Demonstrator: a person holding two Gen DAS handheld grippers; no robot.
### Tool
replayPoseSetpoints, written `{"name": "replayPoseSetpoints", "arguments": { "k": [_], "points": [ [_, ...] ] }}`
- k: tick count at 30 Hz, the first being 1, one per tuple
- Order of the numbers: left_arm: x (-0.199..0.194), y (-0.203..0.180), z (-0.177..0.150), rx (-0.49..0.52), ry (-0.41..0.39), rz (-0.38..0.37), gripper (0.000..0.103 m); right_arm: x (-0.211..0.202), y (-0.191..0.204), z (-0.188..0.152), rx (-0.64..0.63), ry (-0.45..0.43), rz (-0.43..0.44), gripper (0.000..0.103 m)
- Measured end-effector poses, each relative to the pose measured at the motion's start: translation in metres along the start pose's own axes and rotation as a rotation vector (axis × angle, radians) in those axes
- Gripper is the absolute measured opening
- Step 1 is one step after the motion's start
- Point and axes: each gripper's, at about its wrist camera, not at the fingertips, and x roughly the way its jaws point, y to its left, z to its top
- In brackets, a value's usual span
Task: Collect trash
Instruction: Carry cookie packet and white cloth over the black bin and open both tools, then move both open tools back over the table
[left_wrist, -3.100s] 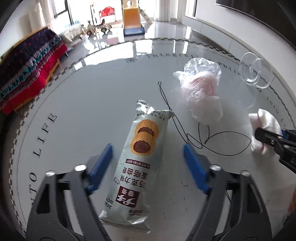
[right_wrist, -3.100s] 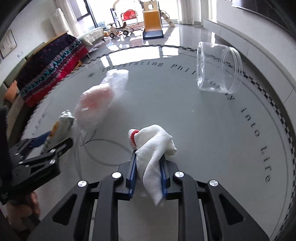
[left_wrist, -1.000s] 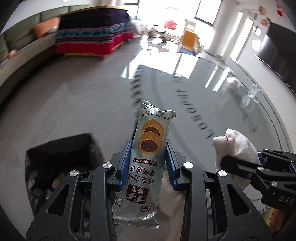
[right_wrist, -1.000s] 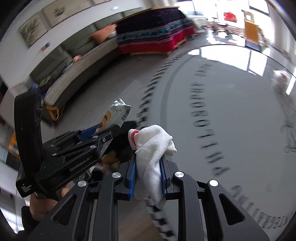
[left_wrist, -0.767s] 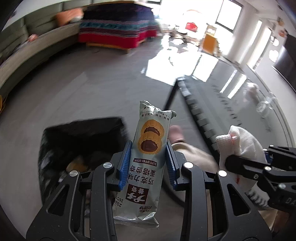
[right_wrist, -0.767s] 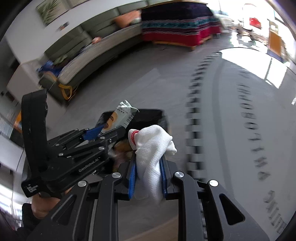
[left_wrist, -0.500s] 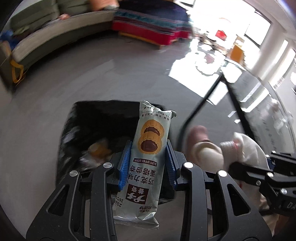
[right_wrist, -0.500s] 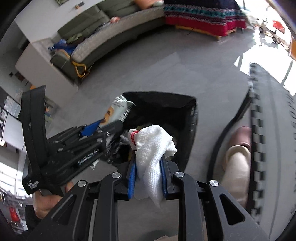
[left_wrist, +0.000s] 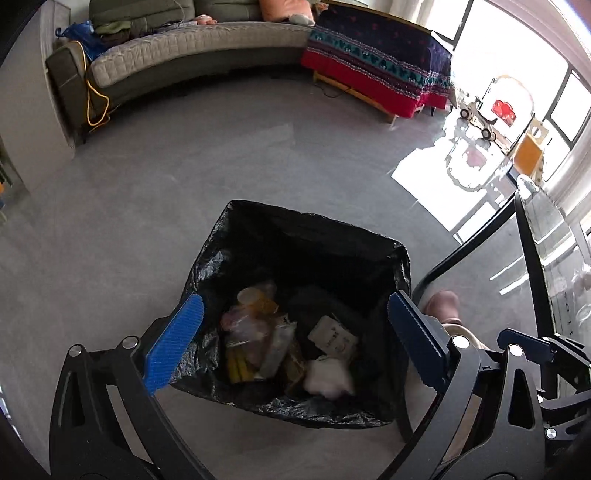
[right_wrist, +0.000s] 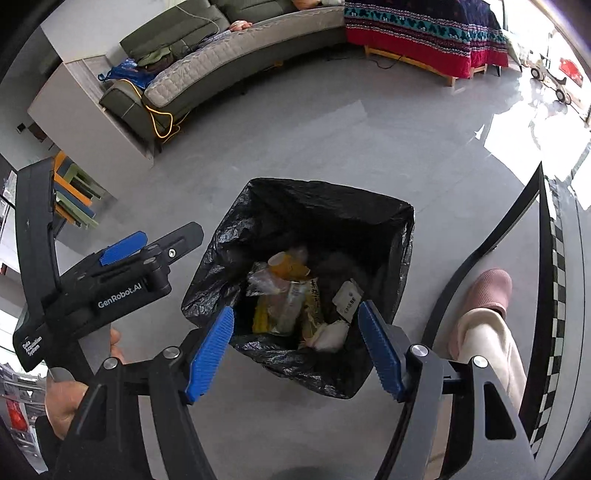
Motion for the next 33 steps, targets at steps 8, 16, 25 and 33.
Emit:
{"name": "replayPoseSetpoints", "arguments": {
  "k": [8, 16, 25, 33],
  "points": [
    [-0.001, -0.024, -0.002, 0.078, 0.009, -0.018, 0.097, -0.016, -0.021, -0.008, 0.052, -0.032, 0.019, 0.071],
    [-0.007, -0.064, -0.001, 0.171, 0.011, -0.076, 0.097, -0.046, -0.049, -0.018, 0.112, -0.095, 0.025, 0.071],
    [-0.013, -0.142, -0.007, 0.294, 0.010, -0.163, 0.097, -0.092, -0.102, -0.042, 0.209, -0.180, -0.038, 0.071],
    [-0.018, -0.222, -0.005, 0.408, 0.000, -0.257, 0.097, -0.137, -0.173, -0.064, 0.352, -0.260, -0.101, 0.071]
  ]
}}
